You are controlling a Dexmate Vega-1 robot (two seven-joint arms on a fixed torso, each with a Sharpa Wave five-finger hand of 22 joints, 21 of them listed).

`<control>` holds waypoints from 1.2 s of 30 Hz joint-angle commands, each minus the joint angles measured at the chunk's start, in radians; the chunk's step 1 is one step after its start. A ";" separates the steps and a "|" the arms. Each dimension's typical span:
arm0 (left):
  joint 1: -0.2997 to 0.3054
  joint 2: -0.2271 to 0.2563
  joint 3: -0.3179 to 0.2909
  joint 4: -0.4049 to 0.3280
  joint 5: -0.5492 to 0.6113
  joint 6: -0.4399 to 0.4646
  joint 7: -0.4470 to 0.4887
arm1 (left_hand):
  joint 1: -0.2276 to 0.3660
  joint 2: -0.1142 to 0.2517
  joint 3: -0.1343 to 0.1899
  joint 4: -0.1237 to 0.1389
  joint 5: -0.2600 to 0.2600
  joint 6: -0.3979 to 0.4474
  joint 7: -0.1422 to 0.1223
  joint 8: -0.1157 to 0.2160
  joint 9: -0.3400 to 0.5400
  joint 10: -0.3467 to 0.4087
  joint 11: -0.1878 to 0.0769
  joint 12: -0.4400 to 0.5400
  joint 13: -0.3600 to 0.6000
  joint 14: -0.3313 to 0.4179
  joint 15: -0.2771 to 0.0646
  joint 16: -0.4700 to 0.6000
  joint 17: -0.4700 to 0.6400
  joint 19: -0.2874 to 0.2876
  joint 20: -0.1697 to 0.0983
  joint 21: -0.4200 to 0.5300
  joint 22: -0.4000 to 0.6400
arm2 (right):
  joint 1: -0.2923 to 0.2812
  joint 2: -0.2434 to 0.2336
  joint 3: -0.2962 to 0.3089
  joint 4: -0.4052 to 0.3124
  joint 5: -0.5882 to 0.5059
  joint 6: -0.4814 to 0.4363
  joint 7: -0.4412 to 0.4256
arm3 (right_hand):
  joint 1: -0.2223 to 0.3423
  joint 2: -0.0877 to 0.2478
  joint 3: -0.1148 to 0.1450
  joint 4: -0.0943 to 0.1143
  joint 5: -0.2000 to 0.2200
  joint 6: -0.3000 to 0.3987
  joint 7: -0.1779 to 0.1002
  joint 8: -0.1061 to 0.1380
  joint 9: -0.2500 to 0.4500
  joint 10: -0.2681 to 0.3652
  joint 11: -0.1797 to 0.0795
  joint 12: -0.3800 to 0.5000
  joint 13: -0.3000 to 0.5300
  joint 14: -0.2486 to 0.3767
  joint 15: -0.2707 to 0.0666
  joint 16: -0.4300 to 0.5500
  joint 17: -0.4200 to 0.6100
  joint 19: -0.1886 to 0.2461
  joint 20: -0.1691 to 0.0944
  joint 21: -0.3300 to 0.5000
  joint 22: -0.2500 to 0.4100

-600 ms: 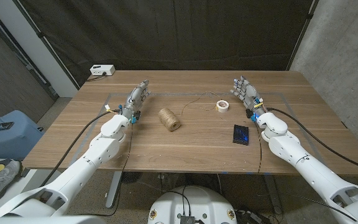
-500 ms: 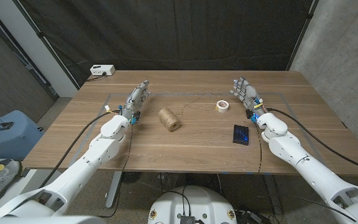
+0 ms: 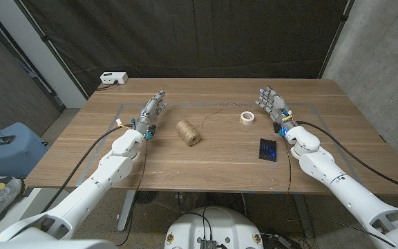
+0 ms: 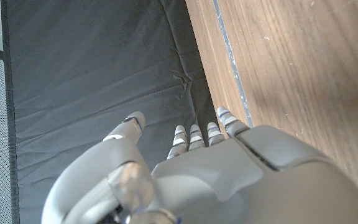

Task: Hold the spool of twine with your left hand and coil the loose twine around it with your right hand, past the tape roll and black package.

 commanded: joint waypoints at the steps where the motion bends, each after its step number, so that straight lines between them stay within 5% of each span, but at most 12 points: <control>1: -0.014 0.007 0.006 0.001 0.010 0.009 -0.011 | 0.017 -0.006 0.003 -0.015 0.007 0.007 0.007 0.004 0.003 0.006 -0.003 0.005 0.005 0.024 -0.001 0.013 0.003 0.026 -0.002 0.013 0.002 | 0.000 0.007 -0.001 0.001 -0.002 0.000 -0.012 | 0.008 -0.003 0.007 0.000 0.004 0.008 0.000 0.005 0.005 0.008 -0.002 0.004 0.004 0.005 0.000 0.006 0.002 0.005 0.001 0.006 0.003; 26: -0.031 0.052 0.014 -0.019 0.044 0.013 -0.047 | 0.043 -0.017 0.007 -0.056 0.017 0.003 0.009 0.002 0.003 0.026 -0.004 0.007 0.005 0.045 -0.001 0.012 0.004 0.034 -0.009 0.012 0.004 | 0.031 0.037 -0.008 0.049 -0.012 0.019 -0.015 | 0.008 -0.006 0.010 -0.002 0.003 0.008 -0.001 0.005 0.006 0.007 -0.001 0.004 0.004 0.004 0.000 0.005 0.001 0.005 0.004 0.006 0.003; 36: -0.044 0.078 0.017 -0.024 0.069 -0.004 -0.078 | 0.087 -0.021 0.026 -0.107 0.050 0.003 0.002 0.004 0.002 0.054 -0.017 0.013 0.008 0.064 -0.008 0.012 0.005 0.040 -0.010 0.012 0.005 | 0.039 0.042 -0.006 0.063 -0.012 0.024 -0.014 | 0.009 -0.007 0.012 -0.004 0.003 0.007 -0.002 0.005 0.006 0.007 -0.004 0.004 0.004 0.003 0.001 0.005 0.001 0.005 0.005 0.006 0.003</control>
